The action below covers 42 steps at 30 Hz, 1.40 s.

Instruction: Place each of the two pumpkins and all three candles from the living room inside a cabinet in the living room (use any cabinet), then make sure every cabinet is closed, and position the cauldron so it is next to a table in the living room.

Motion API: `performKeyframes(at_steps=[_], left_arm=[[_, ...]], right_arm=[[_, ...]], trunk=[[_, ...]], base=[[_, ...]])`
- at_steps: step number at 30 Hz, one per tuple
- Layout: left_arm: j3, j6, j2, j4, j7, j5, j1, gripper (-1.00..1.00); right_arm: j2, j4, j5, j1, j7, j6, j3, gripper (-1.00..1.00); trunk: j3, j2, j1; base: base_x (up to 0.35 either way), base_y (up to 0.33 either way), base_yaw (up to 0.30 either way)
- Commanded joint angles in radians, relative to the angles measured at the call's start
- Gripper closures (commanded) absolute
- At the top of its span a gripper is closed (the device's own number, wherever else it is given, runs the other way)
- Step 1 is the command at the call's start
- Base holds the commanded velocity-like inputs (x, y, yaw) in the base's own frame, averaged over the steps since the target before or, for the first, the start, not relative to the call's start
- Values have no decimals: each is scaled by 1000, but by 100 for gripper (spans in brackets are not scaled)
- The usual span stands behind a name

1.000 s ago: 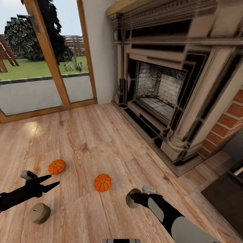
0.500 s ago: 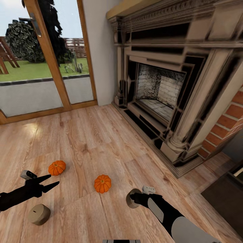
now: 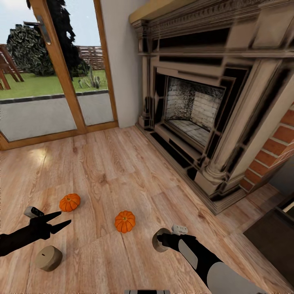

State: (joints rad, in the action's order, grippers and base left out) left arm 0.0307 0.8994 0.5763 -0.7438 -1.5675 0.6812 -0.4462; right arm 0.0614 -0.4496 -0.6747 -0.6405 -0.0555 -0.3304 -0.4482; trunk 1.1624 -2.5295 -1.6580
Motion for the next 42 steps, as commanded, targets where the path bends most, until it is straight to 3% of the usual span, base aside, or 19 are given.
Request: performKeyframes(at_steps=[1, 14, 28, 42], left_arm=[[0, 11, 0, 2, -3, 0, 0, -100], [0, 10, 0, 6, -3, 1, 0, -100], [0, 10, 0, 6, -3, 0, 0, -100], [0, 10, -1, 6, -3, 0, 0, -100]], right_arm=[[0, -1, -8, -1, -6, -3, -6, 100], [0, -1, -8, -1, -6, -3, -6, 100], [1, -1, -7, -1, -6, -1, -6, 100], [1, -1, -6, -1, -8, -2, -6, 100]], trunk=[[1, 0, 0], [1, 0, 0], [1, 0, 0], [1, 0, 0]], base=[[-163, 150, 0], [-212, 163, 0], [93, 150, 0], [-103, 148, 69]])
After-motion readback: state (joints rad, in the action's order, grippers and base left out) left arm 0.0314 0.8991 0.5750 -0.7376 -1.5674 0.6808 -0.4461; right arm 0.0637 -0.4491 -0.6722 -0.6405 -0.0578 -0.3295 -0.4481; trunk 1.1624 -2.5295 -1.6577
